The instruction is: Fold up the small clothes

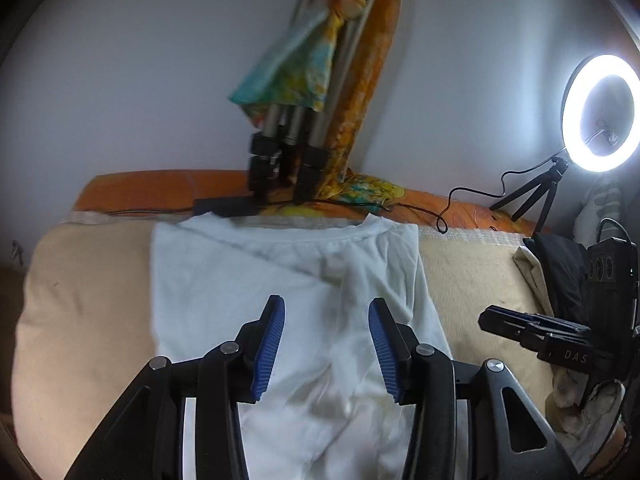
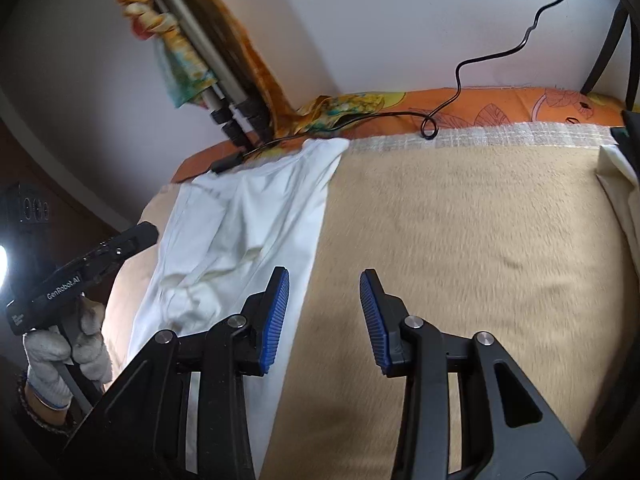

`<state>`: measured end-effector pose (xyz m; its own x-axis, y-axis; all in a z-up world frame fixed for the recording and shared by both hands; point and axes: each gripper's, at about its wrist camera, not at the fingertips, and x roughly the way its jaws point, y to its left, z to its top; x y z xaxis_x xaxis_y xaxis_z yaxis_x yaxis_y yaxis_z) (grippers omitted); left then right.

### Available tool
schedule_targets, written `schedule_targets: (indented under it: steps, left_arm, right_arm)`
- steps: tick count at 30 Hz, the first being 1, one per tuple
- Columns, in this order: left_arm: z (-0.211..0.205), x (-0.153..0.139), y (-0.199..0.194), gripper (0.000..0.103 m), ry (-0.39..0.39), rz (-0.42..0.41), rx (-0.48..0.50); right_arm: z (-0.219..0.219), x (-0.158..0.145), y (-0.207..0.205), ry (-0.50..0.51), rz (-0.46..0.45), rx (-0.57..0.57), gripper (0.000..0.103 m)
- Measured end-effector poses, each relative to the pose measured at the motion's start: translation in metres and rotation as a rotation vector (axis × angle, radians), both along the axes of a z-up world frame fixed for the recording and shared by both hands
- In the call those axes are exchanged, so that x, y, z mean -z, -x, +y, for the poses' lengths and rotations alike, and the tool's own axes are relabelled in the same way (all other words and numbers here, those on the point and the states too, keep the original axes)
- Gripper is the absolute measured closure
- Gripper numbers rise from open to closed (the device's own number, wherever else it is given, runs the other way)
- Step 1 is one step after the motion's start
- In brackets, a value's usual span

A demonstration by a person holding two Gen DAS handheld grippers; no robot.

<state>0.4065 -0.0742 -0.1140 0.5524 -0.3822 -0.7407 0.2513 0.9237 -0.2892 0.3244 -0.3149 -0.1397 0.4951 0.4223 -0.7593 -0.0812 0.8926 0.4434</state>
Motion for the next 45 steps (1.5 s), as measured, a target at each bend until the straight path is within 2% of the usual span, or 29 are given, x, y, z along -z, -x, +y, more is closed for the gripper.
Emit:
schedule_targets:
  steps: [5, 7, 9, 10, 11, 14, 16, 18, 21, 22, 24, 25, 26, 28, 32, 34, 37, 41, 43, 45]
  left_arm:
    - [-0.024, 0.027, -0.037, 0.058, 0.026, 0.045, 0.004]
    - [-0.03, 0.036, -0.046, 0.062, 0.018, 0.054, 0.006]
    - [-0.034, 0.043, -0.051, 0.078, 0.002, 0.062, 0.015]
    - [-0.035, 0.047, -0.053, 0.093, -0.008, 0.067, 0.016]
    - [-0.035, 0.049, -0.054, 0.103, -0.011, 0.064, 0.011]
    - [-0.031, 0.05, -0.052, 0.103, -0.003, 0.049, -0.011]
    - [-0.025, 0.05, -0.051, 0.103, -0.013, 0.04, -0.064]
    - [-0.02, 0.052, -0.051, 0.103, -0.009, 0.033, -0.12]
    - [-0.018, 0.053, -0.053, 0.101, -0.028, 0.011, -0.125]
    - [-0.014, 0.05, -0.054, 0.094, -0.028, 0.007, -0.134]
    - [-0.002, 0.038, -0.052, 0.089, -0.04, -0.035, -0.156]
    - [0.004, 0.033, -0.053, 0.088, -0.047, -0.051, -0.16]
    - [0.015, 0.027, -0.052, 0.082, -0.051, -0.068, -0.168]
    - [0.036, 0.018, -0.049, 0.073, -0.035, -0.076, -0.172]
    - [0.083, 0.012, -0.047, 0.062, -0.059, -0.094, -0.195]
    - [0.102, 0.019, -0.051, 0.059, -0.062, -0.062, -0.202]
    - [0.123, 0.038, -0.061, 0.059, -0.032, -0.004, -0.2]
    - [0.12, 0.067, -0.077, 0.061, -0.028, 0.056, -0.16]
    - [0.111, 0.072, -0.081, 0.063, -0.055, 0.048, -0.149]
    - [0.102, 0.074, -0.083, 0.072, -0.065, 0.02, -0.134]
  right_arm:
    - [-0.008, 0.017, -0.034, -0.092, 0.018, 0.009, 0.064]
    - [-0.01, 0.022, -0.043, -0.136, 0.03, 0.014, 0.064]
    - [-0.011, 0.026, -0.05, -0.177, 0.042, 0.009, 0.064]
    - [-0.011, 0.027, -0.053, -0.191, 0.044, 0.001, 0.064]
    - [-0.009, 0.026, -0.055, -0.198, 0.046, -0.007, 0.064]
    - [0.0, 0.024, -0.059, -0.193, 0.045, -0.049, 0.064]
    - [0.011, 0.023, -0.06, -0.154, 0.039, -0.089, 0.064]
    - [0.027, 0.02, -0.058, -0.051, 0.022, -0.123, 0.067]
    - [0.043, 0.016, -0.057, 0.102, 0.009, -0.135, 0.08]
    - [0.045, 0.015, -0.058, 0.14, 0.012, -0.133, 0.086]
    - [0.046, 0.013, -0.061, 0.209, 0.011, -0.114, 0.087]
    - [0.044, 0.012, -0.063, 0.225, 0.009, -0.101, 0.081]
    - [0.041, 0.01, -0.065, 0.219, 0.006, -0.095, 0.077]
    - [0.031, 0.007, -0.069, 0.149, -0.007, -0.087, 0.077]
    - [0.02, 0.011, -0.085, 0.033, -0.002, -0.064, 0.076]
    - [0.02, 0.017, -0.096, -0.011, 0.012, -0.049, 0.076]
    - [0.028, 0.025, -0.109, -0.017, 0.022, -0.042, 0.076]
    - [0.042, 0.025, -0.115, 0.042, 0.001, -0.062, 0.076]
    - [0.046, 0.024, -0.118, 0.061, -0.006, -0.065, 0.076]
    - [0.05, 0.024, -0.123, 0.09, -0.013, -0.07, 0.076]
